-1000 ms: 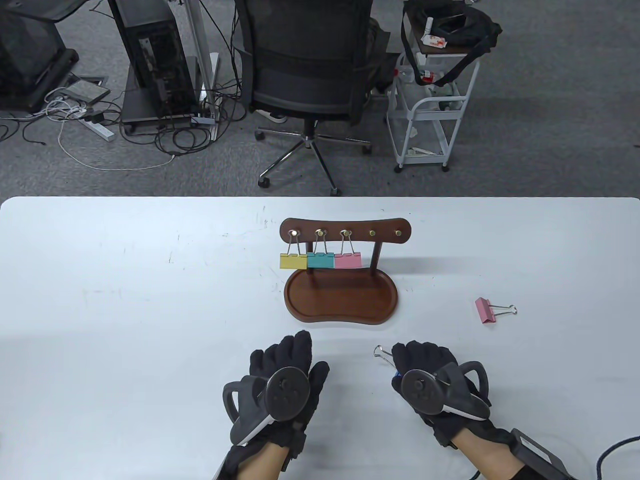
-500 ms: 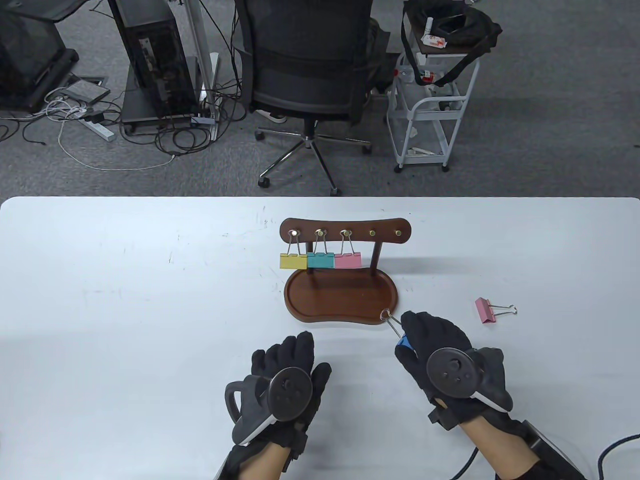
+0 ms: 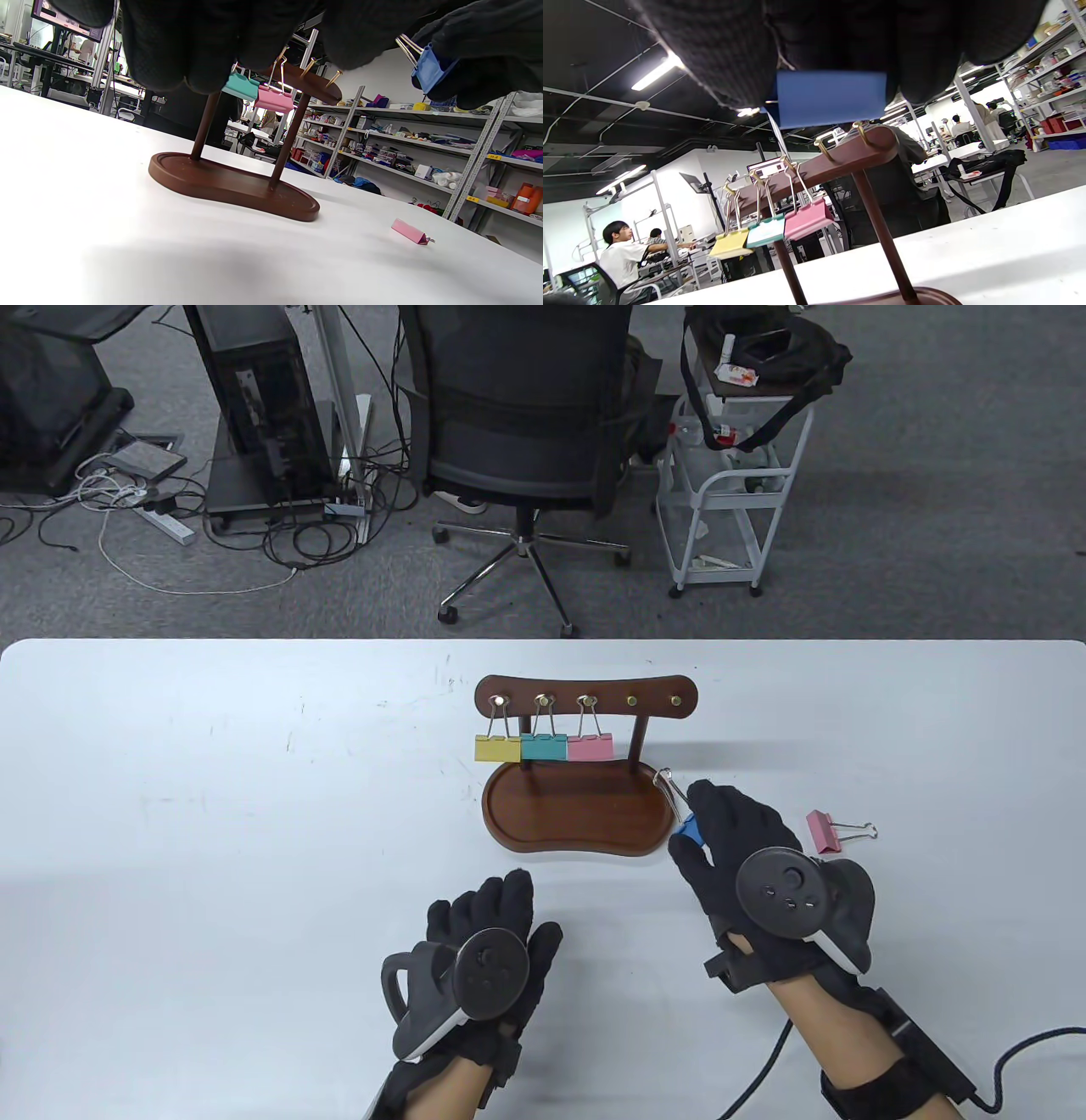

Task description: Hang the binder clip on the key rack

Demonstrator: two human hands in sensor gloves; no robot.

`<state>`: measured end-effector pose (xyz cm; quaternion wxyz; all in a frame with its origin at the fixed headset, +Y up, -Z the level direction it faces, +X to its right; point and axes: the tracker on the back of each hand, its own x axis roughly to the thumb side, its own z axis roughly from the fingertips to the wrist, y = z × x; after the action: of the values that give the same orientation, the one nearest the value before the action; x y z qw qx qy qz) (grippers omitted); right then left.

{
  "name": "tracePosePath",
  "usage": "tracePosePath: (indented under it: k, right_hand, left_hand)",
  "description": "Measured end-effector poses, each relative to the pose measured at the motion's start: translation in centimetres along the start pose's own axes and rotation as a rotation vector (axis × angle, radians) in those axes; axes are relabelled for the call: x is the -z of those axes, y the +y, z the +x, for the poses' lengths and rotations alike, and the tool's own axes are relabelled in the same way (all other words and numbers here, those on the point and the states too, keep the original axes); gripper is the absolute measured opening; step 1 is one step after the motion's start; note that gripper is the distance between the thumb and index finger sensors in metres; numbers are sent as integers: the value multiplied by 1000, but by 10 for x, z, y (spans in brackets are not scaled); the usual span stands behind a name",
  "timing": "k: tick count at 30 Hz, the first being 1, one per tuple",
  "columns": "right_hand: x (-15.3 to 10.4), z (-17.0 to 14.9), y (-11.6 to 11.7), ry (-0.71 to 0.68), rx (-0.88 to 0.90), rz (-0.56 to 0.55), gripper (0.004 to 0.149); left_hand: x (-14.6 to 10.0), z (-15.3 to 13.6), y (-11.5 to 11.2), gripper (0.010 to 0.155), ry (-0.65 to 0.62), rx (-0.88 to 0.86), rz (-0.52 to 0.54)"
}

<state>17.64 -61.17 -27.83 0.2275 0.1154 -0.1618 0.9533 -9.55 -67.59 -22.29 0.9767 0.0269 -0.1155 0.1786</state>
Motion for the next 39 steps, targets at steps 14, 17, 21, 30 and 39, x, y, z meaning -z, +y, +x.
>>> tracePosePath:
  k: [14, 17, 21, 30, 39]
  right_hand:
    - [40, 9, 15, 124, -17, 1, 70]
    - [51, 13, 20, 144, -35, 5, 70]
    - [62, 19, 27, 167, -41, 17, 68]
    - [78, 26, 41, 228, -109, 27, 67]
    - [83, 25, 47, 265, -135, 11, 67]
  left_hand:
    - [0, 0, 0, 72, 6, -11, -12]
    - [1, 0, 0, 72, 7, -13, -15]
    - [1, -1, 0, 72, 9, -17, -24]
    - [1, -1, 0, 72, 10, -23, -32]
    - [2, -1, 0, 72, 8, -31, -40]
